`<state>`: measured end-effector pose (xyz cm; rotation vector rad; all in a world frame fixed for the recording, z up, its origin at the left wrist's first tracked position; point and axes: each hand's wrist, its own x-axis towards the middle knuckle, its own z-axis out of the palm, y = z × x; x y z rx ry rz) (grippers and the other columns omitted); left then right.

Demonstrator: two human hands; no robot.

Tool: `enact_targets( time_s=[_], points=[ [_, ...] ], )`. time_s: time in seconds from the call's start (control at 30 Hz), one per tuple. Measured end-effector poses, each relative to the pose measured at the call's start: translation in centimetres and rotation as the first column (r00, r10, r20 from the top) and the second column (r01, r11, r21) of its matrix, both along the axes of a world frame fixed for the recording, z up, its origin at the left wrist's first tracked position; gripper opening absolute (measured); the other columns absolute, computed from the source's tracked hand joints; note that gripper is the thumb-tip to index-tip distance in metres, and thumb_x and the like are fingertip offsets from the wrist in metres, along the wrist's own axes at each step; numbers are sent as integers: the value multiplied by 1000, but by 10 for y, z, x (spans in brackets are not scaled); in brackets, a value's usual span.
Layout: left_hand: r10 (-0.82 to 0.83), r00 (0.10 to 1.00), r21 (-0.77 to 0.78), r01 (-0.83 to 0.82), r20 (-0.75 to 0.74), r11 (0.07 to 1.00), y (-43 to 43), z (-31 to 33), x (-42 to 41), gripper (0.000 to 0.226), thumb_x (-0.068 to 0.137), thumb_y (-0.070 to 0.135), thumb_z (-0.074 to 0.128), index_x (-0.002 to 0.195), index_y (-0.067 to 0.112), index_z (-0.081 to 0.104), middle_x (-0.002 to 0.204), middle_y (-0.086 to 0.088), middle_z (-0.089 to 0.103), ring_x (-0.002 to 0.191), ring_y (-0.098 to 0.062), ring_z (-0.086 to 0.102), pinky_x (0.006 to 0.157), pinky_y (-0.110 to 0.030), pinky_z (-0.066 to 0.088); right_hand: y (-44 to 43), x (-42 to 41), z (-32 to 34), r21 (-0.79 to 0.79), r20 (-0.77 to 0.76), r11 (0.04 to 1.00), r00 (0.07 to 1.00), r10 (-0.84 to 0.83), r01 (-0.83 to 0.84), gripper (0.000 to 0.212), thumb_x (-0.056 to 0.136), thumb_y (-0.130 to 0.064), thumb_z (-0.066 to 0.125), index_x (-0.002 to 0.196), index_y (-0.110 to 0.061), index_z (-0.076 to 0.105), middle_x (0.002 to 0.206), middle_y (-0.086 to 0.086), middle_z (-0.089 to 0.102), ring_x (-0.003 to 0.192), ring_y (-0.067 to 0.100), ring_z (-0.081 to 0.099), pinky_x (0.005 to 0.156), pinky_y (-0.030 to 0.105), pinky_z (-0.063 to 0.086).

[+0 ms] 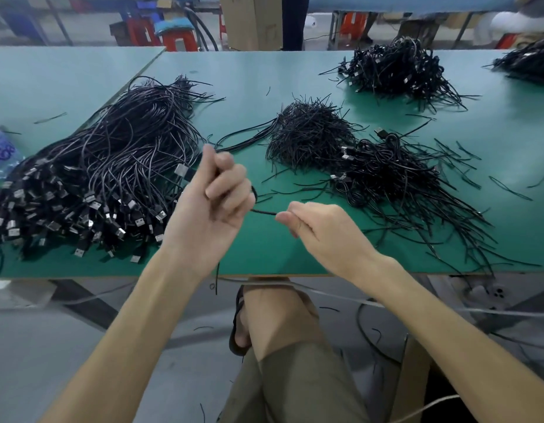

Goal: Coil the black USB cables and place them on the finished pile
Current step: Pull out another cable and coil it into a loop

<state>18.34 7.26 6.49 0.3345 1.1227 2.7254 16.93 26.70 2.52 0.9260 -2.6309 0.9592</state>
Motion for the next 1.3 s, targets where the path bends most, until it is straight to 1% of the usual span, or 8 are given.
enact_targets(
  time_s=[0.07,0.13,0.27,0.4,0.6,0.83,1.0,1.3],
  points=[
    [13,976,-501,-123,-216,857,-3,-5,6,55,108,46,34,66,24,62,52,3,36,48,-11,25,51,-24,24,10,-15,6,145,-72,987,995,-63,73,54,98,-53,39,76,-6,54,67,10,54,67,33,52,67,47,46],
    [-182,929,-867,-214,-323,450,0,-17,11,60,104,56,35,70,21,70,56,-8,49,52,-18,39,58,-29,40,18,-25,10,162,-102,977,987,-122,137,53,94,-55,51,74,-7,59,67,11,54,72,32,52,70,46,44],
    [-241,935,-966,-247,-259,82,6,-38,7,64,94,66,32,100,20,76,86,16,72,82,-15,66,90,-43,52,4,-16,10,0,-68,989,987,-146,146,49,97,-47,61,59,-18,49,55,-4,40,57,18,40,59,38,37],
    [-179,938,-939,-250,-295,236,8,-49,-4,59,104,58,30,107,10,65,93,-16,65,84,-19,53,86,-56,45,-9,2,7,-284,53,951,993,-109,120,52,106,-35,50,59,-12,56,46,-11,43,47,9,46,52,15,29],
    [-157,986,-385,165,53,908,27,-58,2,72,104,54,25,151,1,39,151,0,53,142,-10,46,111,-22,41,-30,21,1,-406,63,908,994,-88,106,44,106,-27,50,70,-5,61,55,-10,50,51,8,47,54,14,32],
    [5,994,-64,2,105,998,23,-46,-5,50,111,40,25,139,12,56,135,2,67,130,-12,59,109,-27,45,-27,22,-17,-269,197,959,980,-33,87,38,107,-29,49,76,-8,58,57,-12,42,52,9,40,56,22,29],
    [-43,976,175,5,212,985,13,-40,-2,35,111,32,37,92,19,64,62,11,39,53,-9,35,61,-22,41,-17,12,-22,-189,280,977,959,-39,95,40,105,-33,51,77,-9,65,56,-8,43,50,9,38,54,22,27],
    [-12,982,-43,20,190,999,-4,-38,2,37,100,30,46,64,23,49,57,9,17,51,-11,14,48,-24,21,7,-3,-16,162,234,974,953,-194,158,42,104,-45,46,83,-16,68,69,-4,58,67,15,51,66,35,38]
  ],
)
